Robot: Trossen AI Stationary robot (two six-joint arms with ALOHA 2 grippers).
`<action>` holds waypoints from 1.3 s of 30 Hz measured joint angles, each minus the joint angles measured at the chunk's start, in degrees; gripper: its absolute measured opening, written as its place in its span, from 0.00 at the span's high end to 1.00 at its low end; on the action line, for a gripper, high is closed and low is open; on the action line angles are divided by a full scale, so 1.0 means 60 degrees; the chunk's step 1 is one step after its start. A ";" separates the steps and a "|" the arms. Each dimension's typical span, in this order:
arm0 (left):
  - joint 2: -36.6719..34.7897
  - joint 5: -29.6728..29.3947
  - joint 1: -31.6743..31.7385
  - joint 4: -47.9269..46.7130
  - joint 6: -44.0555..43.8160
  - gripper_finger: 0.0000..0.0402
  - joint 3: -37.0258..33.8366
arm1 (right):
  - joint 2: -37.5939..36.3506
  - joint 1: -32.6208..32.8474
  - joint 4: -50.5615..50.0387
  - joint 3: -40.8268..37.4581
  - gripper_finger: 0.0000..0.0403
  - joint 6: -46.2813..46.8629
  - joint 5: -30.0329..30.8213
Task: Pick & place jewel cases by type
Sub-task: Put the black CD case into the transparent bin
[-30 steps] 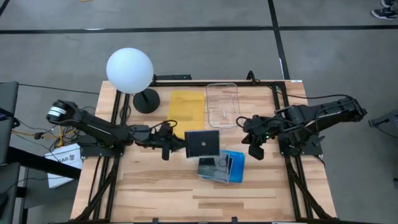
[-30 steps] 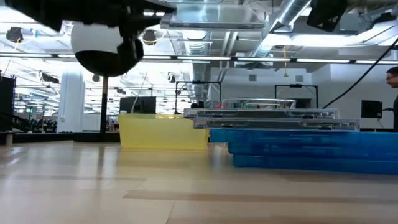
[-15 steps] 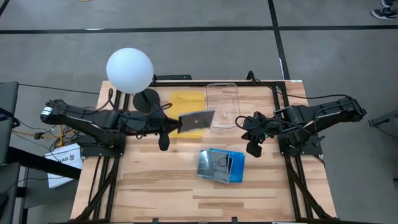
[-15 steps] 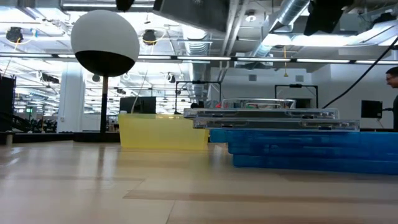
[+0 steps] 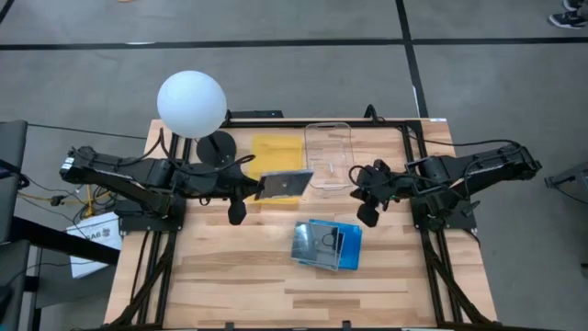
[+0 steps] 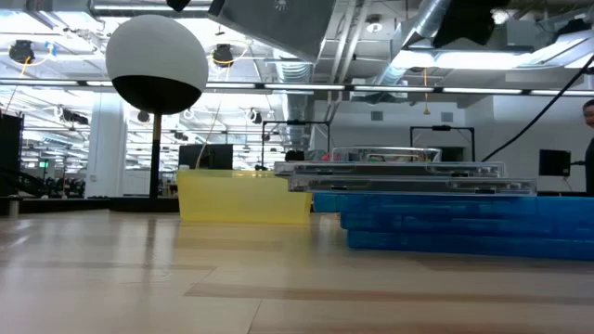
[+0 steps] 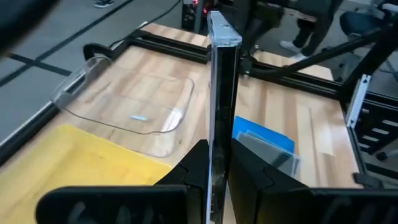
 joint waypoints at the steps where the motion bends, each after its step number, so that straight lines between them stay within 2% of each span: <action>1: 0.0000 0.0079 0.0000 -0.0019 -0.0003 0.93 0.0000 | 0.0000 -0.0010 0.0218 0.0000 1.00 -0.0042 0.0171; 6: 0.0000 0.0387 0.0000 -0.0573 -0.0256 0.93 0.0002 | 0.0000 0.0001 0.1207 0.0000 1.00 -0.0624 0.0090; 12: 0.0000 0.0128 0.0000 -0.0925 -0.0409 0.93 0.0002 | 0.0000 -0.0002 0.2266 0.0002 1.00 -0.1454 -0.1100; 15: 0.0000 0.0166 0.0003 -0.1266 -0.0445 0.93 0.0004 | 0.0000 -0.0003 0.2424 0.0000 1.00 -0.1572 -0.1481; 20: -0.0010 0.0439 0.0000 -0.1421 -0.0946 0.93 0.0004 | 0.0000 -0.0006 0.2412 0.0004 1.00 -0.1572 -0.1519; 24: -0.0164 0.0215 0.0165 -0.1114 -0.2619 0.93 0.0013 | 0.0000 -0.0090 0.2406 0.0000 1.00 -0.1412 -0.1543; 31: -0.0298 0.0452 0.0353 -0.1052 -0.6174 0.93 0.0015 | 0.0000 -0.0250 0.2378 0.0002 1.00 -0.1241 -0.1570; 39: -0.0309 0.0430 0.0353 0.0329 -0.8425 0.93 0.0015 | 0.0000 -0.0248 0.2378 0.0001 1.00 -0.1241 -0.1581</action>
